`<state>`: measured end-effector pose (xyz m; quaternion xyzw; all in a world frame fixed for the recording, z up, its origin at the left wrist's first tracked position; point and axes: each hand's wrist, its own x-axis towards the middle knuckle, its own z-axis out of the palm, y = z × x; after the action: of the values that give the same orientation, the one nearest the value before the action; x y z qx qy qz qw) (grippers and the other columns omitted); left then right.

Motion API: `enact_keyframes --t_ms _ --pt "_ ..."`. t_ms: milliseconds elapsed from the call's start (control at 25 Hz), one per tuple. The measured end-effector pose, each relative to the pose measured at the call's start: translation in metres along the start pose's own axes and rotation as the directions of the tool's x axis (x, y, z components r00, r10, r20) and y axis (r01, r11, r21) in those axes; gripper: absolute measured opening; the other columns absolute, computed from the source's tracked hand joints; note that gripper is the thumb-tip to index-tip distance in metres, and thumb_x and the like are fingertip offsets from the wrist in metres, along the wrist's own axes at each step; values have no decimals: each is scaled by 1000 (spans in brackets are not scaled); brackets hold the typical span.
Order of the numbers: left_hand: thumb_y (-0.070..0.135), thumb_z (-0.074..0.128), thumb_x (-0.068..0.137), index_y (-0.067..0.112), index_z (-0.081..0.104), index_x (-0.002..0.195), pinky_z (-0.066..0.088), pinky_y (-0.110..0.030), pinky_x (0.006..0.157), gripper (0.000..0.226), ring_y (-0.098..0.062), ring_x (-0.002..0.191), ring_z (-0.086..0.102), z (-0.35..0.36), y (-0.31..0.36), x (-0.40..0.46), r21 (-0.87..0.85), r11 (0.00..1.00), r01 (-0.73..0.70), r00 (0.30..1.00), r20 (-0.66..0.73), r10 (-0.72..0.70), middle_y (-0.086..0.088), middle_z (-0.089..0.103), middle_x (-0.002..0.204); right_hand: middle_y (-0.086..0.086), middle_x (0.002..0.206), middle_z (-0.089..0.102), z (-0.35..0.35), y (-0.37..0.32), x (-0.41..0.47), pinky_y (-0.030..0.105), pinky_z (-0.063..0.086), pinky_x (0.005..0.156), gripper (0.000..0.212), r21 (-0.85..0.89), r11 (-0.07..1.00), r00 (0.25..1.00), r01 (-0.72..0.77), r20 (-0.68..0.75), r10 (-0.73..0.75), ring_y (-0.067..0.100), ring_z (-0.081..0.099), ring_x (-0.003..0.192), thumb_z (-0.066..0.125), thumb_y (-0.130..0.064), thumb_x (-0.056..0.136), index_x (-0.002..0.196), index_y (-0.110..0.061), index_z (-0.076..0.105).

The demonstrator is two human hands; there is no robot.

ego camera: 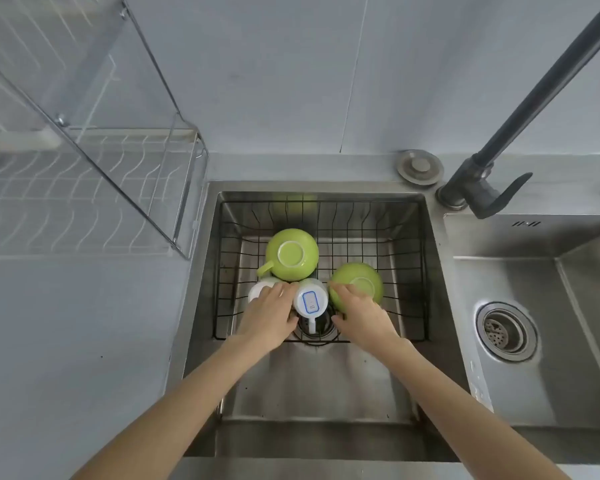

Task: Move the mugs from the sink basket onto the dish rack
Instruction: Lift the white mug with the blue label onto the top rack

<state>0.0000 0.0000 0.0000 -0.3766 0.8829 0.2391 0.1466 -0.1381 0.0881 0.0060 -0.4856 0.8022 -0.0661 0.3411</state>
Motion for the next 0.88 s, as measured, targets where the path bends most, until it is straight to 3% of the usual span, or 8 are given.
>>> enact_keyframes --t_ms 280,560,880 --pt "18 50 88 14 15 143 41 -39 94 65 -29 121 38 28 -5 28 71 997 2 1000 16 -4 -6 35 142 9 140 41 30 12 35 43 49 85 61 54 998 996 -34 86 29 36 52 117 49 -8 86 142 -20 26" --pt "21 57 85 14 18 142 41 -37 84 70 -27 115 43 45 -7 45 95 995 -12 998 -56 18 -5 43 137 9 140 42 49 19 52 47 50 88 64 219 975 999 -29 37 21 34 52 118 55 -9 84 141 -16 28" --pt "27 57 86 15 25 139 40 -33 88 63 -23 117 42 31 -3 44 -27 1000 -9 1000 -23 8 -4 43 137 6 141 44 39 22 50 43 48 91 64 190 981 999 27 35 -34 31 50 121 59 -18 85 141 -18 28"
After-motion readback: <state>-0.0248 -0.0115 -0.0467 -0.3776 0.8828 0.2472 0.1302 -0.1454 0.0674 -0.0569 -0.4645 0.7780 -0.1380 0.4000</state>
